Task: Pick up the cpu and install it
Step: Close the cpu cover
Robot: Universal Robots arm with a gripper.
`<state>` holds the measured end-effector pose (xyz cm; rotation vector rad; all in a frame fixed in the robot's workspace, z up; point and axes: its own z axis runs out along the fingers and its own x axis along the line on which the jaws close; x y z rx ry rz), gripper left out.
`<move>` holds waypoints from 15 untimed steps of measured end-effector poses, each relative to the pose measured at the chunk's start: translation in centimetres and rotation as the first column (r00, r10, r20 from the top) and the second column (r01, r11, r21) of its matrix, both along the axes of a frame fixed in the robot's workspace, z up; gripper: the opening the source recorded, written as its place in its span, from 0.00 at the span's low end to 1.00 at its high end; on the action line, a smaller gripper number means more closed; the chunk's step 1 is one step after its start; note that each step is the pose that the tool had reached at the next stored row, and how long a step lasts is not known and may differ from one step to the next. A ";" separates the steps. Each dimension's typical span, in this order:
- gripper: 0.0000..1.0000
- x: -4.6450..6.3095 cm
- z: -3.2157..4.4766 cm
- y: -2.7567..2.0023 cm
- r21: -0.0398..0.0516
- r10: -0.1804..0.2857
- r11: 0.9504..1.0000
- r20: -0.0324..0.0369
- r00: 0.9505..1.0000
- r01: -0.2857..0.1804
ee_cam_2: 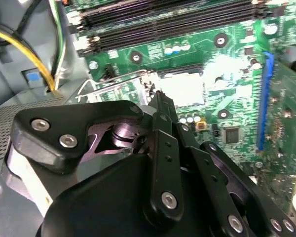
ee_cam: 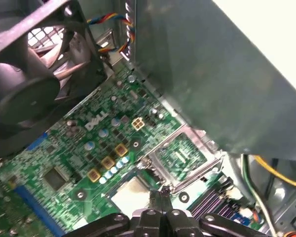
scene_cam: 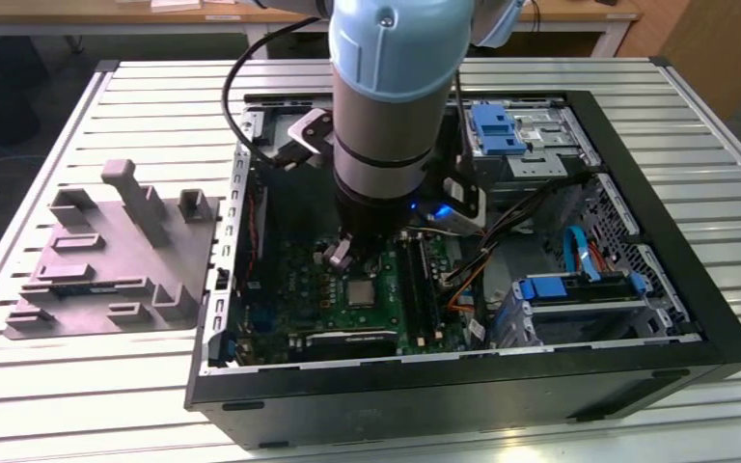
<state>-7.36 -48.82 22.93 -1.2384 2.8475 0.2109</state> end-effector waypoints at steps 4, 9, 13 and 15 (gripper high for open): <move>0.11 0.3 -0.12 -0.01 0.000 0.033 0.999 0.000 0.999 -0.033; 0.11 1.8 -0.21 0.00 0.037 0.041 0.998 0.002 0.999 -0.041; 0.11 3.0 -0.26 0.02 0.089 0.041 0.995 0.004 0.999 -0.041; 0.11 3.4 -0.28 0.04 0.122 0.041 0.992 0.005 0.999 -0.041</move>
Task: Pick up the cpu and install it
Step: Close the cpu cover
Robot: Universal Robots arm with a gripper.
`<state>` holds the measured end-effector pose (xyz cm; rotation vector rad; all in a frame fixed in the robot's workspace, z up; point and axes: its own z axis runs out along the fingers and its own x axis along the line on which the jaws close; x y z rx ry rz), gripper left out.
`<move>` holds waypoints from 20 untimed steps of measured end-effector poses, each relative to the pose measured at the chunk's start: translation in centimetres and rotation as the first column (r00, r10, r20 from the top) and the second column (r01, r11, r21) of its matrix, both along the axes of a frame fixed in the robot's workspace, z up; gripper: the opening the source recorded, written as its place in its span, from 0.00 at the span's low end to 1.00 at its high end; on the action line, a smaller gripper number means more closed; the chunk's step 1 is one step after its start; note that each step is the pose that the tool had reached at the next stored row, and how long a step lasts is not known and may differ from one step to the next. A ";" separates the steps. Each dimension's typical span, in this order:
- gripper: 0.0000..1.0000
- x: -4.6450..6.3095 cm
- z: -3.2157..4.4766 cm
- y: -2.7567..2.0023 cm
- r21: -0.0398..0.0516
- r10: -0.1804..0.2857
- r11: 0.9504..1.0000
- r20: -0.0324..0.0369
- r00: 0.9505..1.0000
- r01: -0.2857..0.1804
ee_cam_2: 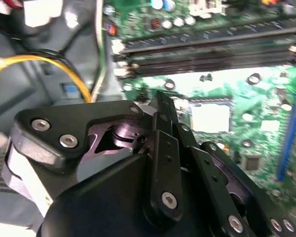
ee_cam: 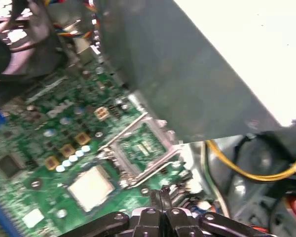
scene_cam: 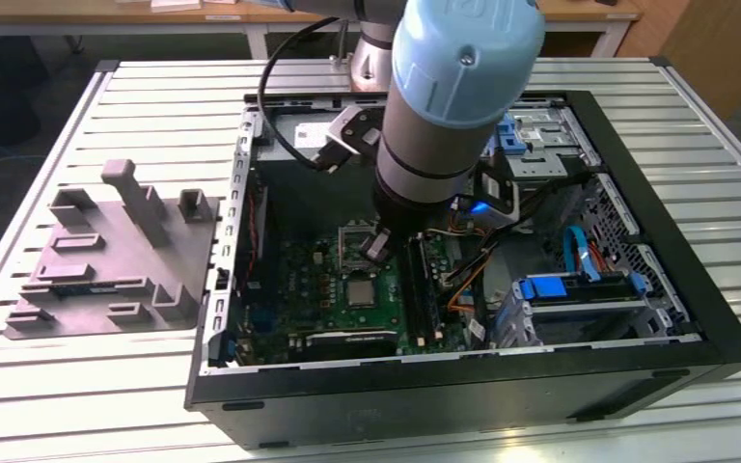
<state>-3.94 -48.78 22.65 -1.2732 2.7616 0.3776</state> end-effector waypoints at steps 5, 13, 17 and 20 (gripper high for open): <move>0.11 0.2 -0.45 0.46 0.022 0.000 1.000 0.000 1.000 0.000; 0.11 0.4 -1.05 1.36 0.043 0.000 0.999 0.000 1.000 0.000; 0.11 0.4 -1.28 1.96 0.046 0.000 0.999 0.000 1.000 0.000; 0.11 0.4 -1.54 2.06 0.061 0.002 0.998 0.000 1.000 -0.002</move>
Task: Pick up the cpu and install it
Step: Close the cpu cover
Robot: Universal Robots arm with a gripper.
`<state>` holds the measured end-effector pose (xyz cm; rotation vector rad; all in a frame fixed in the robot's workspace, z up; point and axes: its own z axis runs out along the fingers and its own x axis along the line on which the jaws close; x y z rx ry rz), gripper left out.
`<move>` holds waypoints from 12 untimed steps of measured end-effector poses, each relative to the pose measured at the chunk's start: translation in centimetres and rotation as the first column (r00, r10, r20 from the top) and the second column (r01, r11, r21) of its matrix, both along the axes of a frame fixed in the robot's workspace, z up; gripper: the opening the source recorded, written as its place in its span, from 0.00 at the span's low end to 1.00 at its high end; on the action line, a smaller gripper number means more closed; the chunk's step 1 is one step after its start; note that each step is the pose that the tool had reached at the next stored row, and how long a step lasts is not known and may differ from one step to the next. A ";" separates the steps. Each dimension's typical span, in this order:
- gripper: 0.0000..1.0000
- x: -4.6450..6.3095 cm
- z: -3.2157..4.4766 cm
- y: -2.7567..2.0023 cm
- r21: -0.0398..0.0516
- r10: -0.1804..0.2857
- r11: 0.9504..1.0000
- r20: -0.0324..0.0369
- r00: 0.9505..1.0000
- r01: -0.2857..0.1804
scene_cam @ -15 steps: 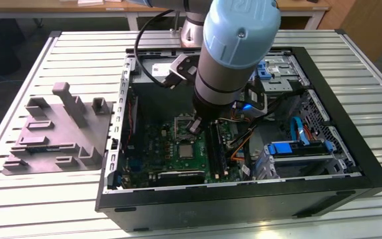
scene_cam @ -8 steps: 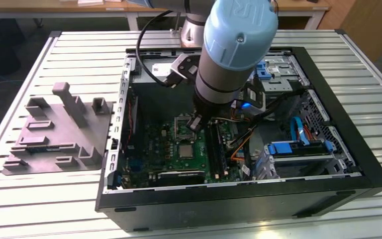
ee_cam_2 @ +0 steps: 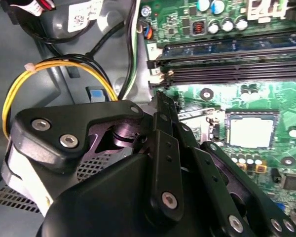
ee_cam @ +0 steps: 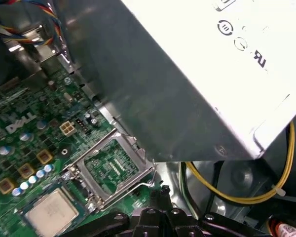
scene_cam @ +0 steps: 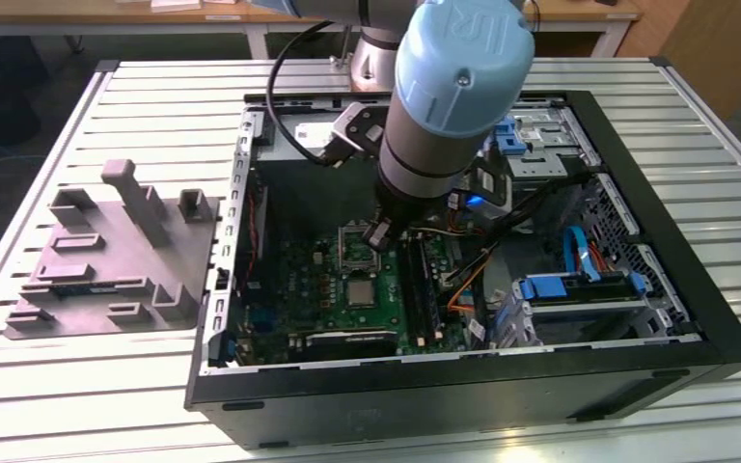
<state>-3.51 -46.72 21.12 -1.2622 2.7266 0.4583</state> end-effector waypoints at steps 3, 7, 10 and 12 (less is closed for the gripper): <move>0.11 0.0 -0.21 0.20 0.012 0.002 1.000 0.000 1.000 -0.002; 0.11 -0.1 -0.56 0.36 0.016 0.003 1.000 0.000 1.000 -0.003; 0.11 -0.1 -0.76 0.72 0.016 0.006 1.000 0.000 1.000 -0.006; 0.11 -0.1 -0.89 0.93 0.017 0.007 1.000 0.000 1.000 -0.007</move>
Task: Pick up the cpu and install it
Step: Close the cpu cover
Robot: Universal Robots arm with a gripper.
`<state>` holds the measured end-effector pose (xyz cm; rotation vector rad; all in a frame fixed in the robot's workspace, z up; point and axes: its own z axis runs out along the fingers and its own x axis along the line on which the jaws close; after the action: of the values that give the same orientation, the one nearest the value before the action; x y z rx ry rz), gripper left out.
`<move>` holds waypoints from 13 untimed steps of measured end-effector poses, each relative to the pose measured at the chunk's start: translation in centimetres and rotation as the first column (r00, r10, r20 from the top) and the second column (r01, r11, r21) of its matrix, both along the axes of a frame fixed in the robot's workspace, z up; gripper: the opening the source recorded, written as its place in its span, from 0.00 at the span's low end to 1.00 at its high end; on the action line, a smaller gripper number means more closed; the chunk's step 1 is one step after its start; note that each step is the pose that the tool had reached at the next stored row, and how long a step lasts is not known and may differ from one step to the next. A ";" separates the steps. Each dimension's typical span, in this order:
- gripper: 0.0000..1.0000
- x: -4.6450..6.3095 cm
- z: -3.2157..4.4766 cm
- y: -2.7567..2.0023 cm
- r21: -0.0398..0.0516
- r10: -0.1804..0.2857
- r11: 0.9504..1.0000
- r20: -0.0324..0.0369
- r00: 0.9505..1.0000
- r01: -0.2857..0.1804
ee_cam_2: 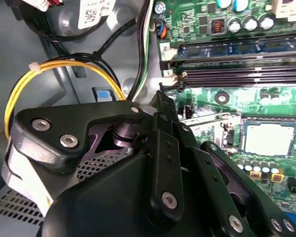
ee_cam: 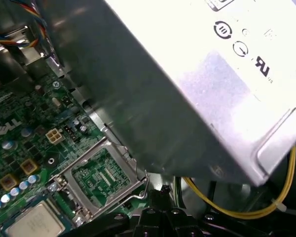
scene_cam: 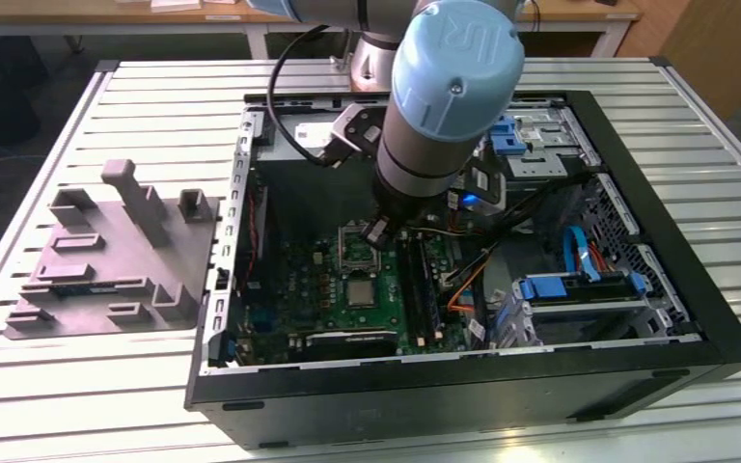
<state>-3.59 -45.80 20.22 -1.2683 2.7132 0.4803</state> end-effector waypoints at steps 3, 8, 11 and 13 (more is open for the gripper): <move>0.11 -0.1 -0.25 0.14 0.000 0.002 1.000 0.000 1.000 -0.002; 0.11 -0.3 -0.42 0.32 -0.003 0.005 1.000 0.000 1.000 -0.005; 0.11 -0.4 -0.39 0.38 -0.016 0.005 1.000 0.000 1.000 -0.005; 0.11 -0.4 -0.27 0.46 -0.024 0.005 1.000 0.000 1.000 -0.005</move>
<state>-3.98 -45.34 19.96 -1.2810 2.7245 0.4497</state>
